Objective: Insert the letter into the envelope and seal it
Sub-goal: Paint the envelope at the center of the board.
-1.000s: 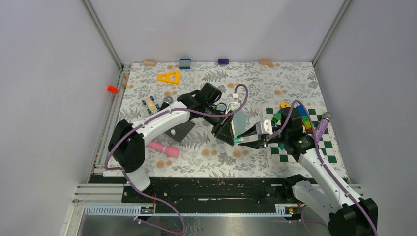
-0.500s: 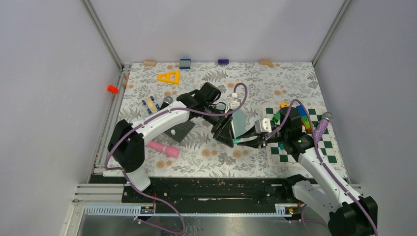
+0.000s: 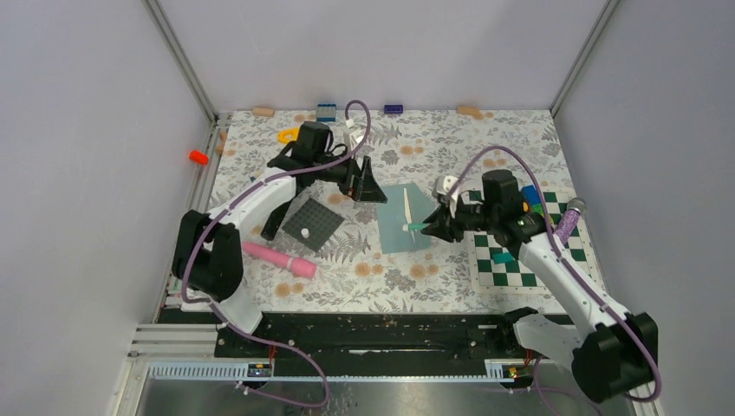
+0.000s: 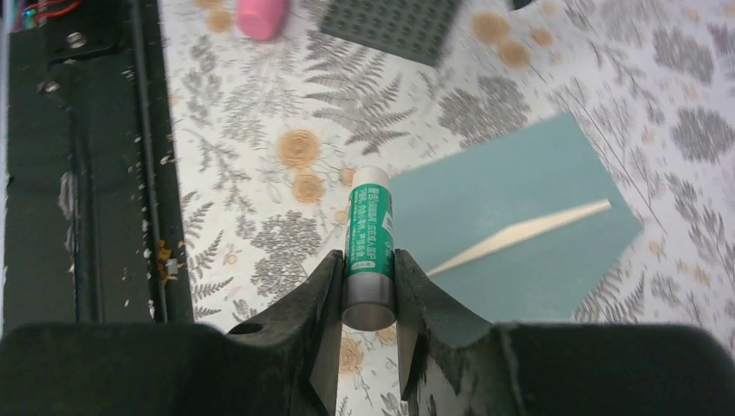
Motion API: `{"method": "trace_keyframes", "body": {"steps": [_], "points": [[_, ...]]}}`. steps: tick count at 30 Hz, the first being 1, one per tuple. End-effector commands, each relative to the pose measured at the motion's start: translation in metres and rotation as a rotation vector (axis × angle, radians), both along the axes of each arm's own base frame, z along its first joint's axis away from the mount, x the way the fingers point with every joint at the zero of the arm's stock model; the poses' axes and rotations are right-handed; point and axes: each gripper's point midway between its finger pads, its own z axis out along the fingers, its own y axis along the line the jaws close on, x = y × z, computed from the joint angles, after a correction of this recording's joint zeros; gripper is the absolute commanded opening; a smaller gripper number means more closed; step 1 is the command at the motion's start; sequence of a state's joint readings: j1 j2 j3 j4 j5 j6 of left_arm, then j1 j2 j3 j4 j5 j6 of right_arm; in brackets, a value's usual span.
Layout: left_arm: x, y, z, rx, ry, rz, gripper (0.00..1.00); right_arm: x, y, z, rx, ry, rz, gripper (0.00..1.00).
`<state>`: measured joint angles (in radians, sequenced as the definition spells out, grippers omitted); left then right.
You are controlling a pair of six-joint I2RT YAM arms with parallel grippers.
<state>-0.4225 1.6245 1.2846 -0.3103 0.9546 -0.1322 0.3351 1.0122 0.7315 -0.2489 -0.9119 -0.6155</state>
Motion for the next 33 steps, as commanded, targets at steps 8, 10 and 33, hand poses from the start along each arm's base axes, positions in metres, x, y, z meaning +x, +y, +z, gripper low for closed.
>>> {"method": "trace_keyframes", "body": {"steps": [8, 10, 33], "points": [[0.058, -0.002, -0.074, -0.007, 0.283, 0.262, 0.41, 0.077, -0.014, -0.017, -0.288, 0.499, -0.436, 0.00], [0.061, -0.001, -0.082, -0.006, 0.308, 0.280, 0.30, 0.085, -0.011, -0.024, -0.335, 0.581, -0.476, 0.00], [0.091, -0.005, -0.151, 0.068, 0.501, 0.440, 0.16, 0.134, 0.020, -0.079, -0.614, 0.683, -0.649, 0.00]]}}
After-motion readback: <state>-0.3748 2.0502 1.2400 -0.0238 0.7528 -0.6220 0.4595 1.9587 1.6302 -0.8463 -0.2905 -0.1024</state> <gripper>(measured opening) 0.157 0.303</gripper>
